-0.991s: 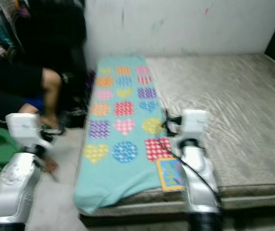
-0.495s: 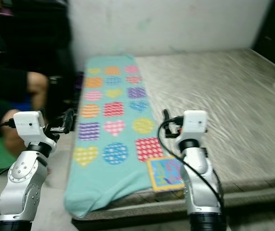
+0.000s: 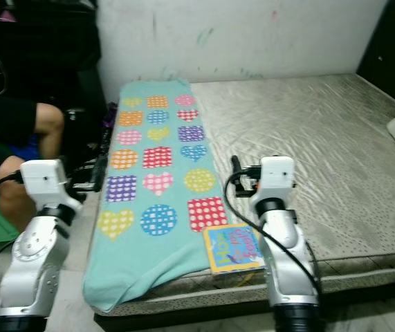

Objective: Clean up the room

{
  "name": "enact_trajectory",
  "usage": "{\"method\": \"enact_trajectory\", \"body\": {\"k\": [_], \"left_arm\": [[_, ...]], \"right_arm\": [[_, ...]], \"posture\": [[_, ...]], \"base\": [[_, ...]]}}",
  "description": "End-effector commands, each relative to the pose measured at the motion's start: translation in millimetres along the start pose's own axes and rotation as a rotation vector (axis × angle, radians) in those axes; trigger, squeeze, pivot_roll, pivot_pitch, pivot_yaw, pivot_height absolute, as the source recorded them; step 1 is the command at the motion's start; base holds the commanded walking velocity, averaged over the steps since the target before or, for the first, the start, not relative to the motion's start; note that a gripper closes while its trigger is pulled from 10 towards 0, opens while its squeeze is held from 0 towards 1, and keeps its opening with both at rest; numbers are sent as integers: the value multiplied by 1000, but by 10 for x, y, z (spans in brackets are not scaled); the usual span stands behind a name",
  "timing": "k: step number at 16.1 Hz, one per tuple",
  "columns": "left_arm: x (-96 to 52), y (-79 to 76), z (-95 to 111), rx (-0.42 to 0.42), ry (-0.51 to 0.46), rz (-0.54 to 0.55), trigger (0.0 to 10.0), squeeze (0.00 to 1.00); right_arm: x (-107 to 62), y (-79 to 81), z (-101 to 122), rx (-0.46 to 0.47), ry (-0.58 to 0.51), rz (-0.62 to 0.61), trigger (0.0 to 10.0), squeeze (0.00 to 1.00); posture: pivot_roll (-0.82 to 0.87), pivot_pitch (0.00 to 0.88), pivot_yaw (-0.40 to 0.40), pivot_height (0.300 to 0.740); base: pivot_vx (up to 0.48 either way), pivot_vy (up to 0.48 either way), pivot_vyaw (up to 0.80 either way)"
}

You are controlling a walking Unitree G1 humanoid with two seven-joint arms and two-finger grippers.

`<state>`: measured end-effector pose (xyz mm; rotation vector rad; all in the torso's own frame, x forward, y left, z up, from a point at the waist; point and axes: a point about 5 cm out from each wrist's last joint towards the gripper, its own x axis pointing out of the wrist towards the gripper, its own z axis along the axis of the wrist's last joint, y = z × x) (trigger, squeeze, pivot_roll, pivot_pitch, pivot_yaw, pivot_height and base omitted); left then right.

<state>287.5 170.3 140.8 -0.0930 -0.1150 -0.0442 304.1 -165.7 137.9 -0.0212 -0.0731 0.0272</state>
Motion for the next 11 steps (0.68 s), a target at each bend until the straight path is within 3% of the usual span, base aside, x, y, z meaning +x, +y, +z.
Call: {"method": "enact_trajectory", "body": {"k": [1, 3, 11], "left_arm": [[7, 46, -20, 11, 13, 14, 10000, 0], [12, 45, -21, 9, 12, 12, 10000, 0], [-2, -10, 26, -17, -38, -44, 10000, 0]], "right_arm": [[28, 38, 25, 5, -8, 12, 10000, 0], [20, 45, 22, 2, -8, 13, 10000, 0], [40, 41, 32, -9, -10, 19, 10000, 0]], "posture": [[-84, 0, 14, 740], [-85, 0, 13, 740], [-89, 0, 6, 740]], "base": [[0, -304, 0], [0, -306, 0], [0, 0, 0]]}}
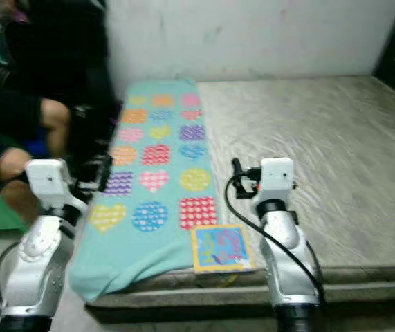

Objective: Clean up the room

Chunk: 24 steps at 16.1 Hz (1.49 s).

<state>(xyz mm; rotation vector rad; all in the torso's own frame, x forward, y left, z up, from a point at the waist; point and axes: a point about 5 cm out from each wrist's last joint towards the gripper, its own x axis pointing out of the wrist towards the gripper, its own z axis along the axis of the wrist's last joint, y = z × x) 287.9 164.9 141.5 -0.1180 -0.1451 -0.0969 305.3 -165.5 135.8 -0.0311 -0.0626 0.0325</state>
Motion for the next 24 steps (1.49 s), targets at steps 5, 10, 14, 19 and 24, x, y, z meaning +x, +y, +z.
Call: {"method": "enact_trajectory", "body": {"k": [5, 10, 14, 19, 24], "left_arm": [[-3, 33, 25, 8, -16, -7, 10000, 0], [2, 38, 26, 11, -16, -6, 10000, 0], [2, 58, 14, -3, -8, 29, 10000, 0], [17, 36, 13, 4, -6, 16, 10000, 0], [25, 26, 8, 5, -7, 16, 10000, 0]], "right_arm": [[39, 57, 48, 1, -20, 22, 10000, 0], [44, 72, 58, -3, -27, 28, 10000, 0], [42, 73, 52, -2, -26, 29, 10000, 0], [40, 75, 48, -5, -26, 36, 10000, 0], [45, 67, 37, 4, -19, 35, 10000, 0]], "posture": [[-88, 0, 6, 740], [-86, 0, 7, 740], [-86, 0, 7, 740], [-88, 0, 8, 740], [-91, 0, 5, 740]], "base": [[260, 0, 0], [205, 0, 0], [0, 0, 0], [0, -96, 0], [0, -288, 0]]}}
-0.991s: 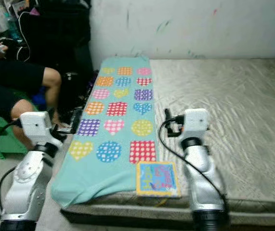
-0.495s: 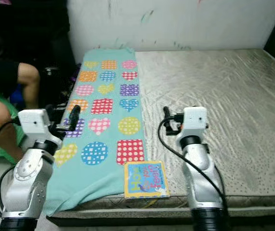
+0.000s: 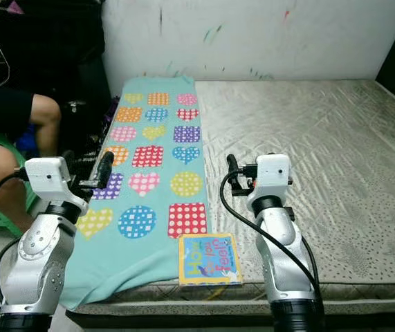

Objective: Clean up the room

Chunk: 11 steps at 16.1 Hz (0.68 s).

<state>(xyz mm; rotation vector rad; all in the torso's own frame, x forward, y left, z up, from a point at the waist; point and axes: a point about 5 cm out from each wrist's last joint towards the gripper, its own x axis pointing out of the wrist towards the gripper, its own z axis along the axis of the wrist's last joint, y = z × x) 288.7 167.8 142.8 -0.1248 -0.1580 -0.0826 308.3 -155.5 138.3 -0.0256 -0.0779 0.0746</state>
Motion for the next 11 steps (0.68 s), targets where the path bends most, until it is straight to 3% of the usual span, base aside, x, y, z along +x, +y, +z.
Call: {"method": "enact_trajectory", "body": {"k": [1, 4, 11], "left_arm": [[24, -5, -9, 9, 7, 1, 10000, 0], [32, -6, -8, 6, 5, 2, 10000, 0], [25, -7, -13, 5, 2, 12, 10000, 0]], "right_arm": [[13, -35, 10, -2, -2, -7, 10000, 0], [21, -38, 14, -5, -2, -5, 10000, 0], [16, -50, 12, -6, -2, -4, 10000, 0]], "posture": [[-92, 0, 4, 740], [-93, 0, 3, 740], [-93, 0, -2, 740]], "base": [[0, -480, 0], [0, 0, 0], [0, -480, 0]]}}
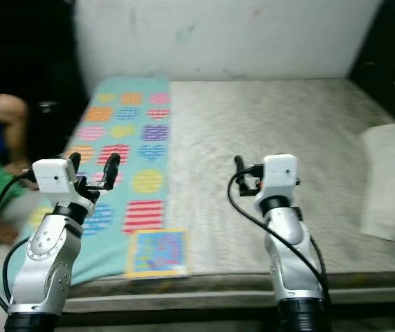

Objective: Clean up the room

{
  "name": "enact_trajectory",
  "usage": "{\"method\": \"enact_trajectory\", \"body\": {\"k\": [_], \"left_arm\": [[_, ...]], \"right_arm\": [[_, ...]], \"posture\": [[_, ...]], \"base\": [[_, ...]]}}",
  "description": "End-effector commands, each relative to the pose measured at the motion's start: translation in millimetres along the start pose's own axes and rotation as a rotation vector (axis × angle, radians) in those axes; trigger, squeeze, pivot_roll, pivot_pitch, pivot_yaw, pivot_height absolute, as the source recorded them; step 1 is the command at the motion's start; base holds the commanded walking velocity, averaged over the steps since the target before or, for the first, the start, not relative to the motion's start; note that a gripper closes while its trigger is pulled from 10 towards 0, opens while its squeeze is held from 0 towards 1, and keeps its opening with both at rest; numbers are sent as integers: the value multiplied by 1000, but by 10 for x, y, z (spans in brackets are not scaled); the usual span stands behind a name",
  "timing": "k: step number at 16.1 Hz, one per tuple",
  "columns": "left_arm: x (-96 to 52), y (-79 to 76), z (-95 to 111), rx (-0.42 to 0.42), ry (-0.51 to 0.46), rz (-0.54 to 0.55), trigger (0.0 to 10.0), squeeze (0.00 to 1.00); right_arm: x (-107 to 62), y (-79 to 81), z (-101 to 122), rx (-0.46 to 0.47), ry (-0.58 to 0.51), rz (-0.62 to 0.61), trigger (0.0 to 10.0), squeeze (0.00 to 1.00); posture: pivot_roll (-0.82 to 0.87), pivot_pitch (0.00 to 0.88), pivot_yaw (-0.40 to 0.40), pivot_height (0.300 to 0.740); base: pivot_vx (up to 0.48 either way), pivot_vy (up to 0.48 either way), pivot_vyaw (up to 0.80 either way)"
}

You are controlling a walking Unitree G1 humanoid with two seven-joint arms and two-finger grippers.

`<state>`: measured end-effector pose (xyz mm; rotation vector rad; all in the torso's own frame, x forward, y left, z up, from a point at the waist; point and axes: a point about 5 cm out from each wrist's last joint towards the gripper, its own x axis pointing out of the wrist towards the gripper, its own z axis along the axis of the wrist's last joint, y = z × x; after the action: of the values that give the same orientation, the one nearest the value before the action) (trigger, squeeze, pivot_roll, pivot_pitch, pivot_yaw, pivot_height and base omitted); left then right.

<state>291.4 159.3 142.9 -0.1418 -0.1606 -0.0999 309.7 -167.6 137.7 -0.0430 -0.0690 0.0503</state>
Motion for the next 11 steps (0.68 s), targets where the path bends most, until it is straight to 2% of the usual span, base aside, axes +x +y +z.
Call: {"method": "enact_trajectory", "body": {"k": [1, 5, 6, 9, 11], "left_arm": [[-19, 72, -5, 25, 5, 29, 10000, 0], [-67, 53, -59, 14, 13, 40, 10000, 0], [-79, 46, -87, -39, 15, 45, 10000, 0], [-112, 49, -157, -18, 39, 49, 10000, 0], [-85, 1, -100, -23, 16, 5, 10000, 0]], "right_arm": [[-1, 69, 17, 13, -9, 26, 10000, 0], [-37, 64, -33, -8, 5, 39, 10000, 0], [-51, 55, -51, -18, 6, 37, 10000, 0], [-62, 27, -166, -1, 43, 6, 10000, 0], [-16, 38, -147, -29, 34, 11, 10000, 0]], "posture": [[-92, 0, -6, 740], [-79, 0, -18, 740], [-74, 0, -19, 740], [-47, 0, -17, 740], [-49, 0, -11, 740]], "base": [[0, -480, 0], [0, -444, 0], [0, -300, 0], [0, 0, 0], [0, 0, 0]]}}
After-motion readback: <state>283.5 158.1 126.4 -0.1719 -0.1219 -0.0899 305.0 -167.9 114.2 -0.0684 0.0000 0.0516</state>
